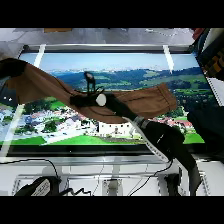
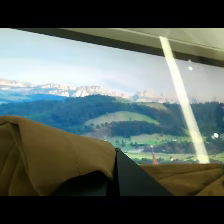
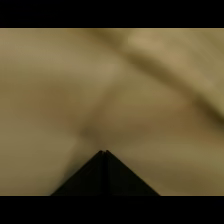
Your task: Fold the clothes and pants, and hang the long-sleeved shirts on hangers.
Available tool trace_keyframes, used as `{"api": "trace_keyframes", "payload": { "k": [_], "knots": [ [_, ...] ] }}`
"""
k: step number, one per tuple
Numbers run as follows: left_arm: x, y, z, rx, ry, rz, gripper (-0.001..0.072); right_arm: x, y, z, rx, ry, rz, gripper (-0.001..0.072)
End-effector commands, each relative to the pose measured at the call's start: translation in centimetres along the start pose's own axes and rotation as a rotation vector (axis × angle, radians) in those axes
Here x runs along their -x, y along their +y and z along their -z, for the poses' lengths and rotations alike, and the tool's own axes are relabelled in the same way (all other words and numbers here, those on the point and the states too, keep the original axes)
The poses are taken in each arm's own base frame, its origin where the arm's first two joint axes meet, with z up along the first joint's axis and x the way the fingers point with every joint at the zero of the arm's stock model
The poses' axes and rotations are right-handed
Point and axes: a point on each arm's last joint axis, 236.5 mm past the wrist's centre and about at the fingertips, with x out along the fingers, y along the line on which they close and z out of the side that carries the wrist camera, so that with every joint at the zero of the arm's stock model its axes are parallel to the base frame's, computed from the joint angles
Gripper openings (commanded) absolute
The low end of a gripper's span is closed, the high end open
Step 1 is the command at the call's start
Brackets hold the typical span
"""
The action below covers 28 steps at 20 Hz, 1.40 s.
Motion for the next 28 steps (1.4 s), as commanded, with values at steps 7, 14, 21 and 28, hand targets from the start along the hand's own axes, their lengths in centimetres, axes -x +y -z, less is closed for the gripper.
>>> {"api": "trace_keyframes", "payload": {
  "k": [7,14,21,28],
  "knots": [
    [-5.9,-4.3,6.2,0.131,0.207,0.141,0.0017,2.9,-4.6,-1.6,0.046,0.058,0.104,0.004],
    [-13.2,-17.9,20.3,0.03,0.556,0.398,0.0017,18.3,-20.1,-11.8,-0.18,-0.041,0.284,0.004],
    [-14.2,-26.5,30.0,-0.128,0.701,0.537,0.0352,26.5,-27.7,-11.4,-0.303,0.003,0.367,0.0039],
    [-12.3,-12.8,25.8,-0.227,0.761,0.317,0.0705,28.0,-29.5,-10.8,-0.293,0.029,0.41,0.004]
  ]
}}
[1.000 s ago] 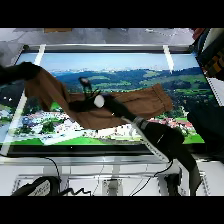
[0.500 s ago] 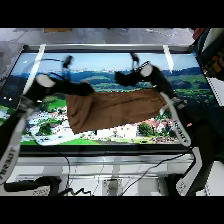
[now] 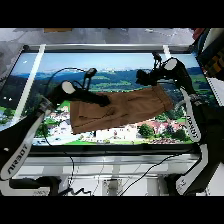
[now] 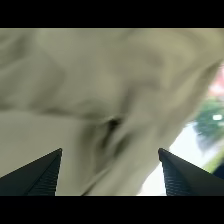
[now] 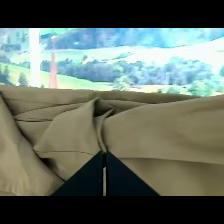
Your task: Fold the clothes and pants, and hang the long-sleeved shirts on hangers.
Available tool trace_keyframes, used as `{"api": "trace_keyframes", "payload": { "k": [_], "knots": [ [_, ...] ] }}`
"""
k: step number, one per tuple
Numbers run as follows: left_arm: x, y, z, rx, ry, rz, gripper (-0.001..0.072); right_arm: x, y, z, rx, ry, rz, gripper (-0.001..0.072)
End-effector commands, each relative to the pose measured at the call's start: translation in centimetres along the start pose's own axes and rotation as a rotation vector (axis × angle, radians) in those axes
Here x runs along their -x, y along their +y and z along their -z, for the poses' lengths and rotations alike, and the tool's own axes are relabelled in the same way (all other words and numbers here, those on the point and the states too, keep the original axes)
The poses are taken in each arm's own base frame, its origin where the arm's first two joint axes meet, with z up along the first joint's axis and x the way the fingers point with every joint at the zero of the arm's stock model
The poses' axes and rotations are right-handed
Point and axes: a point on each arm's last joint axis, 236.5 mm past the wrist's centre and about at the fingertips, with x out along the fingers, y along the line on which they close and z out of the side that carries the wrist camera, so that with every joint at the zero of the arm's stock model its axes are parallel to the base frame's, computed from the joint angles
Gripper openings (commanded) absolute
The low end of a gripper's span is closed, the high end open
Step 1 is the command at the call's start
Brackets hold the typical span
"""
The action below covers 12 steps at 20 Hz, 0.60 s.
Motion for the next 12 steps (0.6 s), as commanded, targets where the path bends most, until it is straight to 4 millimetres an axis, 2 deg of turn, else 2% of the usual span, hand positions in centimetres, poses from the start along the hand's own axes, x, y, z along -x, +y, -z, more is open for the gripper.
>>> {"api": "trace_keyframes", "payload": {
  "k": [1,4,6,8,12],
  "knots": [
    [5.6,8.0,3.3,0.048,0.108,-0.139,0.0704,0.3,-1.0,0.2,0.006,0.015,0.022,0.004],
    [10.1,15.3,6.0,0.247,0.084,-0.202,0.0704,0.3,-1.0,0.3,0.006,0.016,0.022,0.004],
    [11.4,18.5,8.9,0.375,0.066,-0.203,0.0703,0.2,-0.8,0.3,0.01,0.017,0.022,0.004],
    [10.9,19.1,11.5,0.452,0.037,-0.139,0.0703,0.1,-0.5,0.5,0.015,0.021,0.019,0.004],
    [7.7,20.0,14.2,0.54,-0.028,-0.133,0.0702,-0.6,1.0,1.0,0.039,0.03,0.008,0.004]
  ]
}}
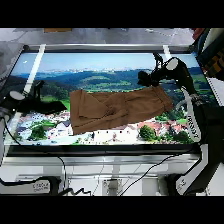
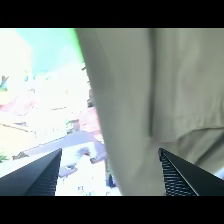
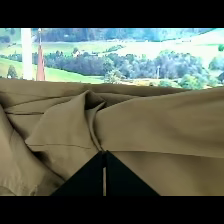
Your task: Fold the clothes and pants, and hang the long-sleeved shirts on hangers.
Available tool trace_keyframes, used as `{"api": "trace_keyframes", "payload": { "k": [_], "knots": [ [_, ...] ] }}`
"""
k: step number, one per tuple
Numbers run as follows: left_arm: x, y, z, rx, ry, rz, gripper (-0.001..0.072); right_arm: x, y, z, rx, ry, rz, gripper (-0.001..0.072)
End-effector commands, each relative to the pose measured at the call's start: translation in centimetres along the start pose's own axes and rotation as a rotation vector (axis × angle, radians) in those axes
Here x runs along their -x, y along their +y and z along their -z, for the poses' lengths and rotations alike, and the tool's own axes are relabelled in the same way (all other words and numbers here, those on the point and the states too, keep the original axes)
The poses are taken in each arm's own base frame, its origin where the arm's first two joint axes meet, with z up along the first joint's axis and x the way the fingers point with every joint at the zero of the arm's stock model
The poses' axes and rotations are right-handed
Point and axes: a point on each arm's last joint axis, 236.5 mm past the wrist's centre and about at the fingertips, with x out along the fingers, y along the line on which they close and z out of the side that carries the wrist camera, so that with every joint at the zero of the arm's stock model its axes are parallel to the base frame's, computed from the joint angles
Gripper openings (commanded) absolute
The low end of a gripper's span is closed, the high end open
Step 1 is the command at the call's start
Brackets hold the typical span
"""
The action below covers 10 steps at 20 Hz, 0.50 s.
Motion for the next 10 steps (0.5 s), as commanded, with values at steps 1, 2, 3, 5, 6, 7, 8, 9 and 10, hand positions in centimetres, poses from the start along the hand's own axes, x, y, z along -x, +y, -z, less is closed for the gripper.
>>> {"api": "trace_keyframes", "payload": {
  "k": [1,2,3,5,6,7,8,9,10],
  "knots": [
    [-2.4,1.6,1.4,0.092,-0.045,0.021,0.0675,-0.5,1.2,0.5,0.02,0.008,-0.008,0.004],
    [-3.4,1.3,1.7,0.098,-0.029,0.035,0.0595,-0.7,1.6,0.6,0.027,0.012,-0.01,0.004],
    [-4.4,0.6,1.8,0.097,-0.021,0.062,0.0581,-0.8,1.8,0.8,0.032,0.015,-0.012,0.004],
    [-5.9,-0.2,1.3,0.128,-0.037,0.095,0.058,-1.0,2.3,1.0,0.04,0.021,-0.016,0.004],
    [-6.6,-0.3,0.9,0.143,-0.051,0.096,0.058,-1.0,2.5,1.1,0.042,0.022,-0.017,0.004],
    [-7.2,-0.3,0.7,0.147,-0.059,0.09,0.0545,-1.0,2.4,1.1,0.042,0.023,-0.016,0.004],
    [-7.6,-0.5,0.8,0.135,-0.056,0.087,0.0446,-1.0,2.4,1.1,0.042,0.023,-0.016,0.004],
    [-8.0,-1.0,1.0,0.104,-0.048,0.088,0.0305,-1.0,2.4,1.1,0.042,0.022,-0.016,0.004],
    [-8.2,-1.5,1.1,0.067,-0.042,0.091,0.0211,-1.0,2.4,1.1,0.042,0.022,-0.016,0.004]
  ]
}}
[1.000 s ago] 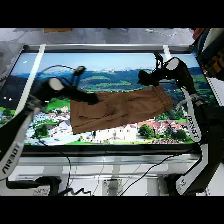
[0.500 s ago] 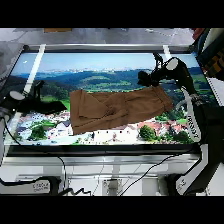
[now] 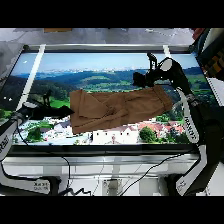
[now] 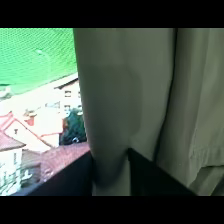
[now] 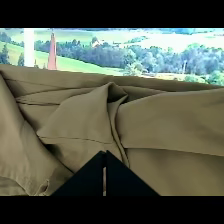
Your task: Fold the clothes and pants, and hang the long-sleeved shirts on hangers.
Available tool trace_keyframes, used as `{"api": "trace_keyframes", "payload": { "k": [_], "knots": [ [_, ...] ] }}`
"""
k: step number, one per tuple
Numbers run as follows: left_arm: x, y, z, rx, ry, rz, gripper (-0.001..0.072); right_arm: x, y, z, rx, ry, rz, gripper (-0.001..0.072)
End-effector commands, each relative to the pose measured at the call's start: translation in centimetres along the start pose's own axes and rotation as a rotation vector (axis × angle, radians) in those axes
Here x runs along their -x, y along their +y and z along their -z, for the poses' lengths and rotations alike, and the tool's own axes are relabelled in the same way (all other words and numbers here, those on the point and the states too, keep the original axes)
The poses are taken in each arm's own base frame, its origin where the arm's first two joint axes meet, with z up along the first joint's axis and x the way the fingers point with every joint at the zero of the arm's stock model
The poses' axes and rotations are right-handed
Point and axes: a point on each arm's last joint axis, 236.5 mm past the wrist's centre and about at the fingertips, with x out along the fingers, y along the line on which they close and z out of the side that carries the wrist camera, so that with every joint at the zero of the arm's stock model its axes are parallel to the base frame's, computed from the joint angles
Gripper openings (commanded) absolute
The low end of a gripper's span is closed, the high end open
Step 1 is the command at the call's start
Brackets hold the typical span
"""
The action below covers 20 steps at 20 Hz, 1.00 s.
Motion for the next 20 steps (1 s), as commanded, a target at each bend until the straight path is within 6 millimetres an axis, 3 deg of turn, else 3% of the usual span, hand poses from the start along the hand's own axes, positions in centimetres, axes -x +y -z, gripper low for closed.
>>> {"api": "trace_keyframes", "payload": {
  "k": [1,2,5,7,10,13,16,18,20],
  "knots": [
    [-1.6,-1.1,0.3,-0.063,0.003,0.01,0.0097,-0.1,0.2,0.1,0.004,0.001,-0.001,0.004],
    [-1.8,-1.5,0.4,-0.07,0.008,0.014,0.0018,-0.1,0.2,0.1,0.007,0.001,-0.001,0.004],
    [-1.1,-3.7,-0.5,-0.114,0.017,0.061,0.0015,-0.1,0.0,0.1,0.044,0.001,0.007,0.004],
    [1.2,-6.1,-2.4,-0.167,0.009,0.093,0.0014,-0.1,-0.3,0.1,0.049,0.002,0.02,0.004],
    [7.2,-8.2,-5.3,-0.224,0.025,-0.02,0.0012,-0.1,-0.3,0.1,0.05,0.001,0.02,0.004],
    [14.2,-10.4,-6.1,-0.249,0.068,-0.144,0.0012,-0.3,0.1,0.3,0.058,0.007,0.019,0.004],
    [20.6,-13.1,-7.6,-0.307,-0.006,-0.229,0.0012,-1.2,1.0,1.0,0.073,0.026,0.012,0.004],
    [23.2,-14.4,-8.5,-0.363,-0.075,-0.286,0.0012,-1.7,2.1,1.6,0.092,0.039,0.006,0.004],
    [24.6,-13.9,-8.4,-0.396,-0.082,-0.408,0.0012,-2.3,3.5,2.1,0.116,0.041,-0.005,0.004]
  ]
}}
